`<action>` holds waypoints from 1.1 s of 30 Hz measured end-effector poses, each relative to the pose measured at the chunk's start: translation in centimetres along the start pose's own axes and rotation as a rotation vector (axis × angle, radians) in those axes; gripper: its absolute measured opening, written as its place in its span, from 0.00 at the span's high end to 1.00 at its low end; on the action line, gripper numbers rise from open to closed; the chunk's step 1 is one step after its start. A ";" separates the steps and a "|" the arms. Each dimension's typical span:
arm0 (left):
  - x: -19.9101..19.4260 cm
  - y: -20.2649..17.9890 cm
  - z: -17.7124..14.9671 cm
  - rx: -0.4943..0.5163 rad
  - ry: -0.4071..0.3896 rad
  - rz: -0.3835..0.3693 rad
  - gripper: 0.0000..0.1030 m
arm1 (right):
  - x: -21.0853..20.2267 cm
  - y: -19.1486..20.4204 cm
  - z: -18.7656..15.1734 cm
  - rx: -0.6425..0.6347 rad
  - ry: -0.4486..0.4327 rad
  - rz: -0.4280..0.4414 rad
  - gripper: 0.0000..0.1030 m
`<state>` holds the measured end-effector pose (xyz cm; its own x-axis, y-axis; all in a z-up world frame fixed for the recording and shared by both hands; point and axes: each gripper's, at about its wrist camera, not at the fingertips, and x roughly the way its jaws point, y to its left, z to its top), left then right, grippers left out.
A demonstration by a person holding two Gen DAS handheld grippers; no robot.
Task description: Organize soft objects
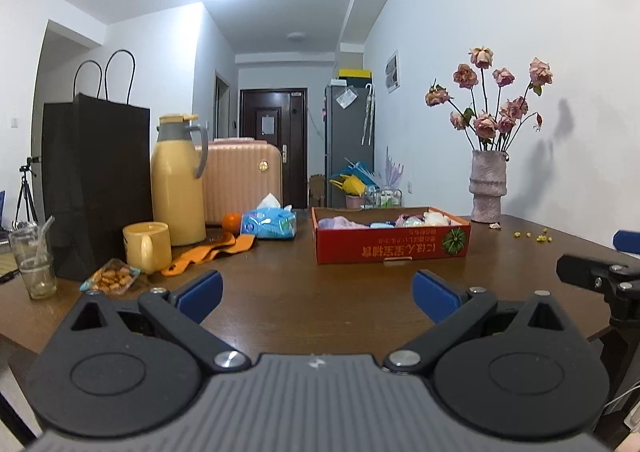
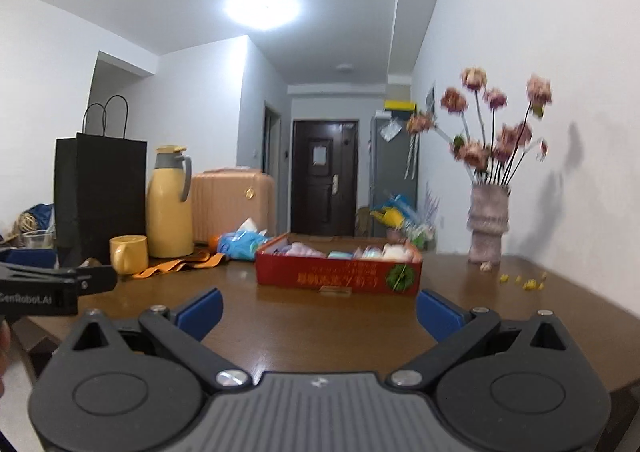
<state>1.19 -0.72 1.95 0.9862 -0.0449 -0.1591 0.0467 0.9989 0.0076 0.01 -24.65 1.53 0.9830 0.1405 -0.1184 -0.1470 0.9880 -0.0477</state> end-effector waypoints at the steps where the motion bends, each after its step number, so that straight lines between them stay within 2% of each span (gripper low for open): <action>1: 0.1 0.0 0.3 -0.004 -0.004 0.000 0.00 | -0.2 0.1 0.1 -0.001 -0.014 -0.007 0.00; 6: -0.3 -0.1 0.6 0.005 -0.026 -0.013 0.00 | 0.3 -0.1 0.4 0.018 -0.003 0.006 0.00; 33: -0.1 0.1 0.4 0.011 -0.019 -0.011 0.00 | 0.8 -0.2 0.2 0.039 0.015 0.014 0.00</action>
<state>1.12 -0.62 2.35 0.9885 -0.0559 -0.1407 0.0589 0.9981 0.0172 0.88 -24.71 1.60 0.9790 0.1539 -0.1339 -0.1563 0.9877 -0.0076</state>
